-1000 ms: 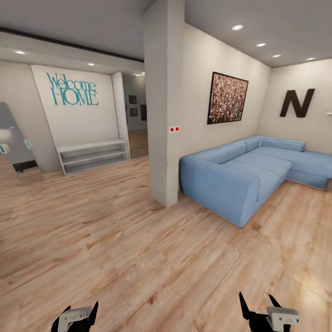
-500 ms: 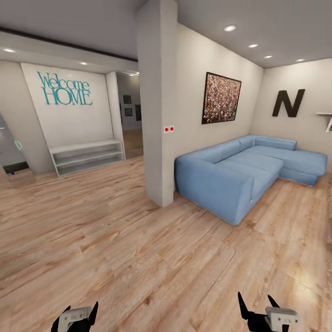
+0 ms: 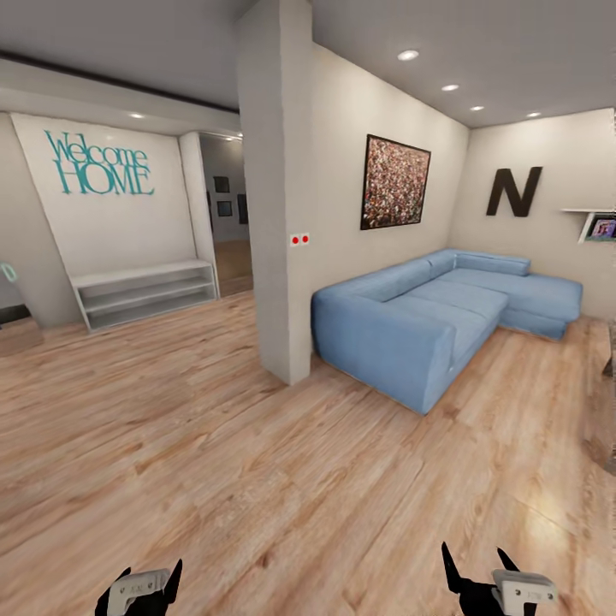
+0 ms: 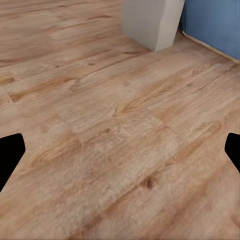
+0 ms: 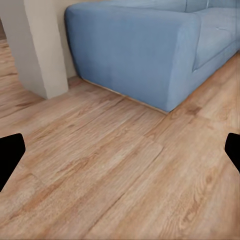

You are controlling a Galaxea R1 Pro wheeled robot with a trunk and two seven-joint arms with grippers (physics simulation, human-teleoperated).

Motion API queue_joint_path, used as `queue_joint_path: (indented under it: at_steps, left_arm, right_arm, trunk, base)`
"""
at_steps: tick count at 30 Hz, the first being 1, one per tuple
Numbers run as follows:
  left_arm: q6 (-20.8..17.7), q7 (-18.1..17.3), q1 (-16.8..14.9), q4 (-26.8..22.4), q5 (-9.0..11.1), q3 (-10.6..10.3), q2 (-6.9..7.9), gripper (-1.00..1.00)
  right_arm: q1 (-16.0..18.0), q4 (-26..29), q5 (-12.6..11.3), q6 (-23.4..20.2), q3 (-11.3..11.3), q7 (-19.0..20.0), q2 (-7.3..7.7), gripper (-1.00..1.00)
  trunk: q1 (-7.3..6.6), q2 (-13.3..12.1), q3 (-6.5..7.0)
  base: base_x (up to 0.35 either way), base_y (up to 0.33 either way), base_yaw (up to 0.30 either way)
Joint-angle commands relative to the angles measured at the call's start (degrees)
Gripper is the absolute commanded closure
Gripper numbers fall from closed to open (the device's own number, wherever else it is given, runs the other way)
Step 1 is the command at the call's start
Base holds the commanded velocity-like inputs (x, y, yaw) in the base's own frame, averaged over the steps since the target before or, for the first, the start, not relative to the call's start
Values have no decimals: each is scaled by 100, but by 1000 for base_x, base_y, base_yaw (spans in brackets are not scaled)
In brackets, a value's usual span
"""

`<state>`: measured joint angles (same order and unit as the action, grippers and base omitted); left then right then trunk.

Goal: Put the three can of soda from the living room inside the tash can in the kitchen.

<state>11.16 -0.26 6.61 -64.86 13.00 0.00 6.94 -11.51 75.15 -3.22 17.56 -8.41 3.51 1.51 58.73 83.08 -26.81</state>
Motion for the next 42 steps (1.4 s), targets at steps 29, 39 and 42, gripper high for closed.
queue_joint_path:
  at_steps: [29, 39, 42]
  left_arm:
    - [3, -1, -1, 0, 1, 0, 0, -100]
    - [4, -1, -2, 0, 1, 0, 0, -100]
    - [3, -1, -2, 0, 1, 0, 0, -100]
  right_arm:
    - [0, 0, -2, -8, -29, 2, 8, -100]
    - [0, 0, -11, -23, -29, -2, 7, -100]
    - [0, 0, -12, -21, -29, -1, 7, -100]
  trunk:
    - [0, 0, 75]
    - [0, 0, 79]
    - [0, 0, 79]
  base:
    - [0, 0, -236]
    - [0, 0, -252]
    - [0, 0, -252]
